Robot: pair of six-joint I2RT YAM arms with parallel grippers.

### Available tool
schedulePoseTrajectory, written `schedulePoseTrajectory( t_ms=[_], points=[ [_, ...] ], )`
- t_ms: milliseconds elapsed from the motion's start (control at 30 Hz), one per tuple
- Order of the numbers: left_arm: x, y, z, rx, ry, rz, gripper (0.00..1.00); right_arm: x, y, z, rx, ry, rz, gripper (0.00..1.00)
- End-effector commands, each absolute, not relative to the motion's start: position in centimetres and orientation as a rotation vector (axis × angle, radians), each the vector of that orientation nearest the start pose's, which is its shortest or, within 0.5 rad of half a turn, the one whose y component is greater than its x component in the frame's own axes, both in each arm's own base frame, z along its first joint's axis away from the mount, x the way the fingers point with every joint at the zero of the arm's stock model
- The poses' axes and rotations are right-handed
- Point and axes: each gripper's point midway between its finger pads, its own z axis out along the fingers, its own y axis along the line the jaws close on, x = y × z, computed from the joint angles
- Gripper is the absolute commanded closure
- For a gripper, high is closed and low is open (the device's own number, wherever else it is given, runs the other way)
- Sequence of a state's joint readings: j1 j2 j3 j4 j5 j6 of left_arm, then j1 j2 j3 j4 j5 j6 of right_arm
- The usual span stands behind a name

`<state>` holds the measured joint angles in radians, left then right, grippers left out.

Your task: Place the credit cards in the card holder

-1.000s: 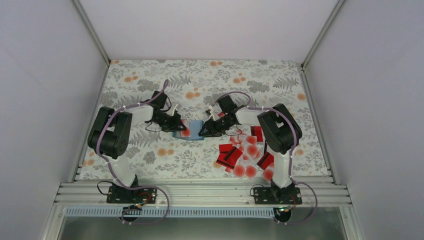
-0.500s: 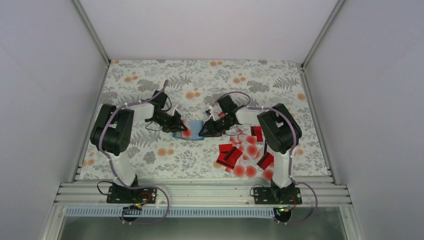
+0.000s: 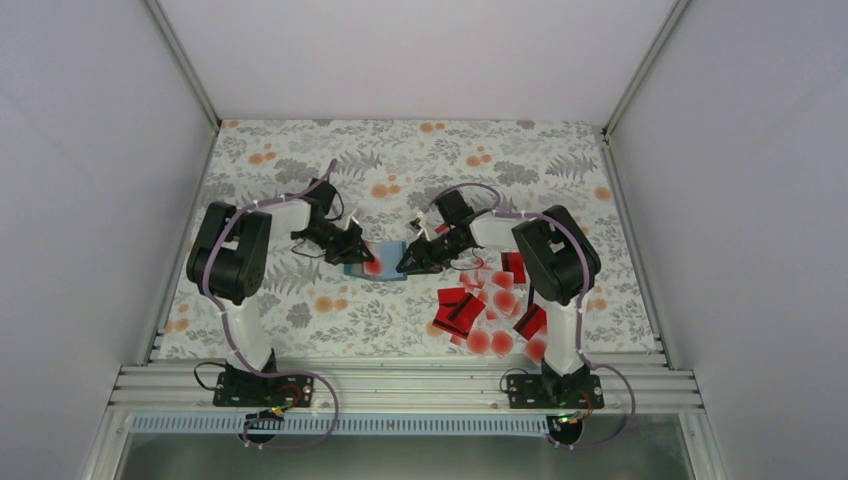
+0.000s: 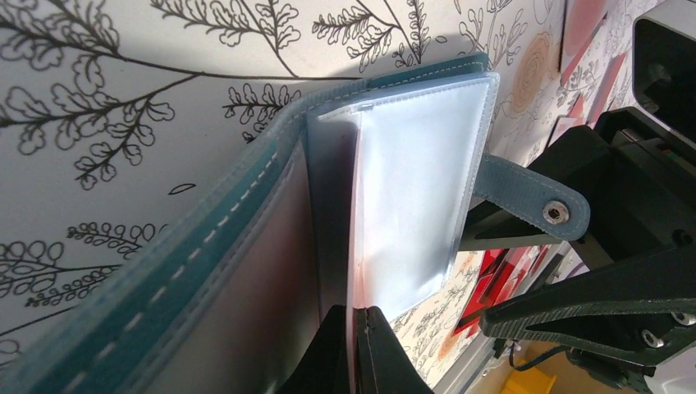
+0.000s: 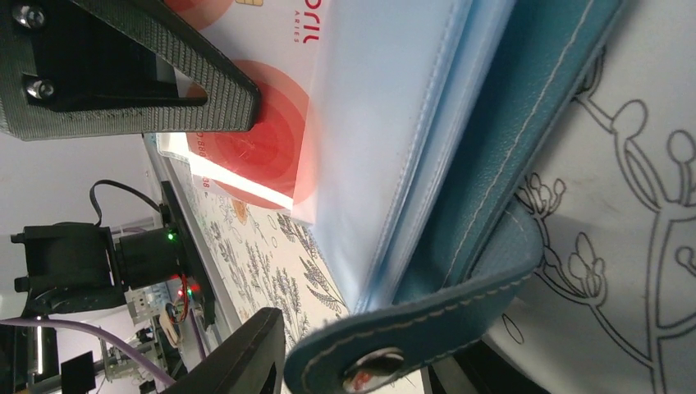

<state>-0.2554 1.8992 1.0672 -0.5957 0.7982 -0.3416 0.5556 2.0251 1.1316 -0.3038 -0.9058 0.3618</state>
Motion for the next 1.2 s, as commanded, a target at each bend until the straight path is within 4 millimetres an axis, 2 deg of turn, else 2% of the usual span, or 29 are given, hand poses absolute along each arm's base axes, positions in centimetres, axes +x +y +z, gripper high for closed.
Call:
schedulePoseTrajectory(
  t_ms=[0, 467, 733, 967, 1067, 1167],
  points=[
    [29.1, -20.0, 1.8, -0.082, 3.077, -1.213, 0.97, 26.5, 32.4, -0.1, -0.555, 2.893, 1.384, 0.58],
    [28.8, -20.3, 1.3, 0.027, 3.092, -1.268, 0.97, 26.9, 32.7, -0.8, -0.561, 2.902, 1.39, 0.58],
    [28.0, -20.4, 0.9, 0.046, 3.084, -1.324, 0.97, 26.9, 32.7, -0.9, -0.562, 2.905, 1.391, 0.59],
    [28.8, -21.0, 1.1, 0.047, 3.02, -1.372, 0.97, 26.9, 32.6, -1.0, -0.567, 2.908, 1.385, 0.59],
    [29.0, -21.2, 1.0, 0.04, 3.001, -1.386, 0.94, 26.9, 32.6, -1.0, -0.566, 2.907, 1.385, 0.59],
    [29.2, -21.0, 0.9, 0.039, 3.012, -1.346, 0.87, 27.0, 32.6, -0.8, -0.571, 2.903, 1.383, 0.59]
  ],
)
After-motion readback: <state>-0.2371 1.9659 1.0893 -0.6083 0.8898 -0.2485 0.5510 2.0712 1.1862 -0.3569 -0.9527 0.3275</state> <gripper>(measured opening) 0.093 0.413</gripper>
